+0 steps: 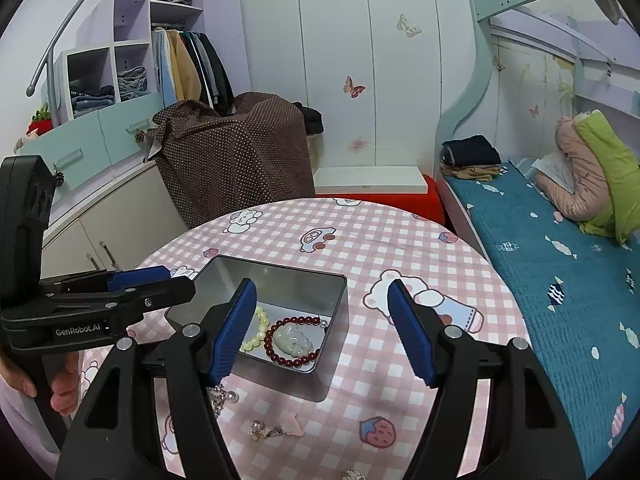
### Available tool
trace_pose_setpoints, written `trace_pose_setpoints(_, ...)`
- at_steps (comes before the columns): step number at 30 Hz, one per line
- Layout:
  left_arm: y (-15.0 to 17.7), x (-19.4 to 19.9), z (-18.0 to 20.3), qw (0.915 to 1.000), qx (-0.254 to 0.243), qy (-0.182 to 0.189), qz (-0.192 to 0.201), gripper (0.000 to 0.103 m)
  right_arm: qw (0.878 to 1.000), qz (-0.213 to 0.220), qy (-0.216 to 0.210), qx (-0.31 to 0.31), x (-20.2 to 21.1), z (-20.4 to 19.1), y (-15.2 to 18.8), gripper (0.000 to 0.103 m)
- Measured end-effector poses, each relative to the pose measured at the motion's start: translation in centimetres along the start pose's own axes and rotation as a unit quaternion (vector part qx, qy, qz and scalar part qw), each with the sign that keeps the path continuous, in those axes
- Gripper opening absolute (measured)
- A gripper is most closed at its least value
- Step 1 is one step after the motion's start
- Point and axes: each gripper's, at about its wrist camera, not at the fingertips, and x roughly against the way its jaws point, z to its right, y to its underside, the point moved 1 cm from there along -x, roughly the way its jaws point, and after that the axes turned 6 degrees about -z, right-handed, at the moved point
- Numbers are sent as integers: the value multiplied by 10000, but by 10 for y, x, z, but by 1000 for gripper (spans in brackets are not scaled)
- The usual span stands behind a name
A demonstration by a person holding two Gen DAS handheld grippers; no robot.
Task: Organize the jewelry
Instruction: 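Open and withdraw both tools from the grey box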
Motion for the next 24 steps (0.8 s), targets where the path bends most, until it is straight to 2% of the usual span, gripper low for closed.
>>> trace_pose_setpoints(2, 3, 2, 1, 10000, 0, -24, -7, 56, 10000, 9, 25, -16, 3, -1, 1, 69)
trace_pose_setpoints(10, 19, 15, -2, 9998, -11, -191, 33, 67, 9996, 24, 238, -145, 12, 3, 8, 91)
trace_pose_setpoints(19, 42, 21, -12, 9991, 90, -402, -45, 88, 9980, -164, 527, -313, 18, 16, 30, 95)
trace_pose_setpoints(24, 55, 14, -21, 9985, 250, -417, -244, 89, 9961, -433, 621, -459, 17, 25, 45, 95)
